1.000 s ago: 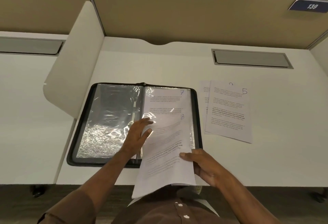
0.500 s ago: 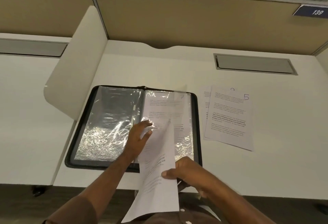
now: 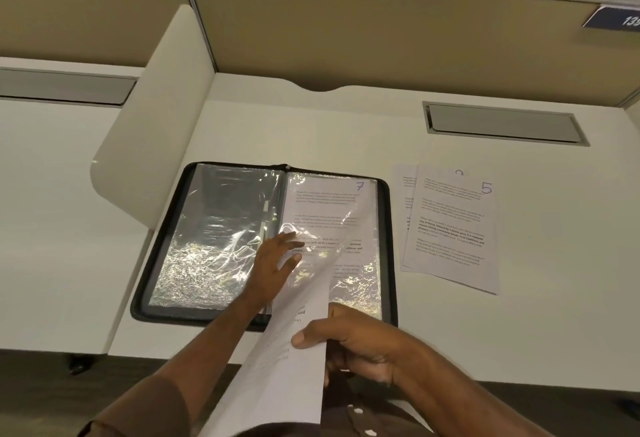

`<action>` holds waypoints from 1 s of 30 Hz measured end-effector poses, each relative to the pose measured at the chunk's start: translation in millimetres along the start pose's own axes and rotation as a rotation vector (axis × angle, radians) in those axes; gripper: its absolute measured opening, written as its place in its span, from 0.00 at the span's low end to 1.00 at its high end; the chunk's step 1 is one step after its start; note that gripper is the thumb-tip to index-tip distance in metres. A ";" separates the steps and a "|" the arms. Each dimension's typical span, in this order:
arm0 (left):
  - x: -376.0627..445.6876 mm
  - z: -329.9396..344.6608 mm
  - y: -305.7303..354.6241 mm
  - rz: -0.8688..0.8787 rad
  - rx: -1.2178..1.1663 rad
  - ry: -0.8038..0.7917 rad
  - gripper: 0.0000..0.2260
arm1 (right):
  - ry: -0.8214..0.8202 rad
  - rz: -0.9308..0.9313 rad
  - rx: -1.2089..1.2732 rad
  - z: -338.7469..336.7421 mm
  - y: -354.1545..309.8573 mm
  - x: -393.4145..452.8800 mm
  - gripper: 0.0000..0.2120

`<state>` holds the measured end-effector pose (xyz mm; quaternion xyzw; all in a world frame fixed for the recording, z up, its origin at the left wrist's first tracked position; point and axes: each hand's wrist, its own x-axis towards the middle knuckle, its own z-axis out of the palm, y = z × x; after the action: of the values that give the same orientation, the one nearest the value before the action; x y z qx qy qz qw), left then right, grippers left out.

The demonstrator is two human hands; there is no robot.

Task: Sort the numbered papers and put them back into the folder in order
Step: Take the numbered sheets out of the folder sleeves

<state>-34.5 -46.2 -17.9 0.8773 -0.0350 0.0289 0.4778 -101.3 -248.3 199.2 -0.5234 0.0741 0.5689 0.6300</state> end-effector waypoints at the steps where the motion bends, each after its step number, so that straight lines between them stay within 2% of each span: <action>1: -0.2 -1.3 2.0 0.005 0.009 -0.003 0.19 | -0.005 -0.023 0.010 0.1 -4.2 -2.2 0.22; 3: -1.2 -0.6 1.7 0.027 0.022 -0.002 0.20 | -0.018 -0.048 0.030 -1.8 -12.9 -9.3 0.31; 5: -0.6 -0.3 0.7 0.019 0.026 -0.001 0.19 | -0.045 -0.057 0.019 -7.1 -23.3 -20.3 0.34; 9: -2.8 -1.2 4.4 0.007 0.036 0.015 0.16 | 0.012 -0.092 -0.281 -25.1 -51.5 -52.0 0.37; 12: -0.1 1.9 1.9 0.092 0.113 0.047 0.17 | 0.090 -0.187 -0.549 -45.6 -72.1 -76.5 0.22; 14: 10.1 2.4 -11.6 0.154 0.188 -0.016 0.20 | 0.163 -0.217 -0.631 -62.2 -82.1 -93.4 0.13; 15: 14.2 3.7 -17.7 0.150 0.206 -0.046 0.17 | 0.186 -0.228 -0.646 -70.4 -85.9 -101.8 0.11; 17: 11.9 7.9 -18.3 0.102 0.228 -0.071 0.11 | 0.230 -0.241 -0.645 -87.1 -89.9 -114.9 0.13; 20: 0.6 17.8 11.5 0.088 0.328 0.064 0.08 | 0.372 -0.239 -0.658 -120.6 -86.5 -122.8 0.11; 23: -3.0 24.8 30.9 0.064 0.368 0.150 0.11 | 0.572 -0.207 -0.659 -168.2 -70.4 -118.5 0.07; 27: -3.5 46.2 37.8 0.091 0.411 0.128 0.11 | 0.771 -0.182 -0.683 -232.3 -37.1 -116.3 0.05; 30: -2.7 61.8 51.1 0.132 0.379 0.102 0.11 | 0.866 -0.336 -0.550 -260.4 -17.3 -121.6 0.07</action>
<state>-40.7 -125.7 -8.9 0.9446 -0.0623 0.1106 0.3026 1.6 -516.4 178.1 -0.8603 0.0904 0.1909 0.4639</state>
